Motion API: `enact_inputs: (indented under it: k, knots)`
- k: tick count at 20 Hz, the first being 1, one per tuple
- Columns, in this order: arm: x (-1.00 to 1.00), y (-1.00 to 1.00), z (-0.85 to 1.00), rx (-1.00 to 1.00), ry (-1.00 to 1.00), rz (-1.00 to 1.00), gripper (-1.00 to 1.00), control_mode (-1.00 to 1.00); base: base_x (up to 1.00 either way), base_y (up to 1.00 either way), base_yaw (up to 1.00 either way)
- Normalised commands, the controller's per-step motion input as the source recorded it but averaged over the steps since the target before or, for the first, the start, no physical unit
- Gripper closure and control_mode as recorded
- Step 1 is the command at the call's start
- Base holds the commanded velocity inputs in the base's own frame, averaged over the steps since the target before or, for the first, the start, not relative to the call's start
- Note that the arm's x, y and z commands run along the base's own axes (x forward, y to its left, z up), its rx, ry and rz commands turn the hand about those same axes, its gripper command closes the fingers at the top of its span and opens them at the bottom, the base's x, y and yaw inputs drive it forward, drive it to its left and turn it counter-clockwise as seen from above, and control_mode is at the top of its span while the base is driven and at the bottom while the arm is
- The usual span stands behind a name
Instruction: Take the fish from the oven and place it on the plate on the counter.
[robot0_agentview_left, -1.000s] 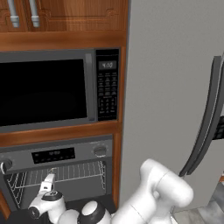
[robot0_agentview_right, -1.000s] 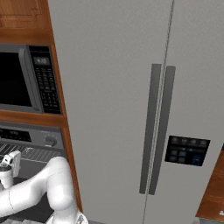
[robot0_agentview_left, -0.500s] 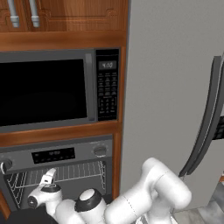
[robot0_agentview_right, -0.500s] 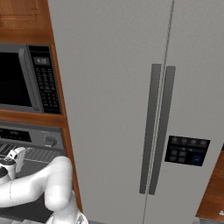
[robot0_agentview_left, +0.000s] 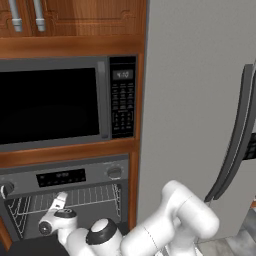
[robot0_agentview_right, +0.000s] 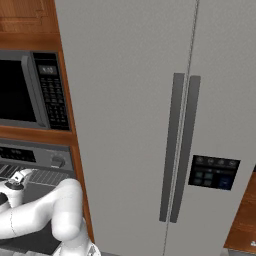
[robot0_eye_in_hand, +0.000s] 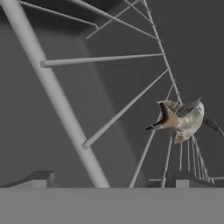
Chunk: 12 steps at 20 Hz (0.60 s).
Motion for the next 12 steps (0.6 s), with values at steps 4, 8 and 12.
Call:
enact_inputs:
  k: [4,8,12]
  knots:
    - [0.03,0.00,-1.00,0.14,-0.34,0.00,-1.00,-1.00,0.00,0.00,0.00]
    - [0.13,0.00,-0.99,0.18,-0.37,0.00,-1.00,-1.00,0.00,0.00,0.00]
    - [0.25,0.03,-0.96,0.21,-0.37,0.00,-1.00,-1.00,0.00,0.00,0.00]
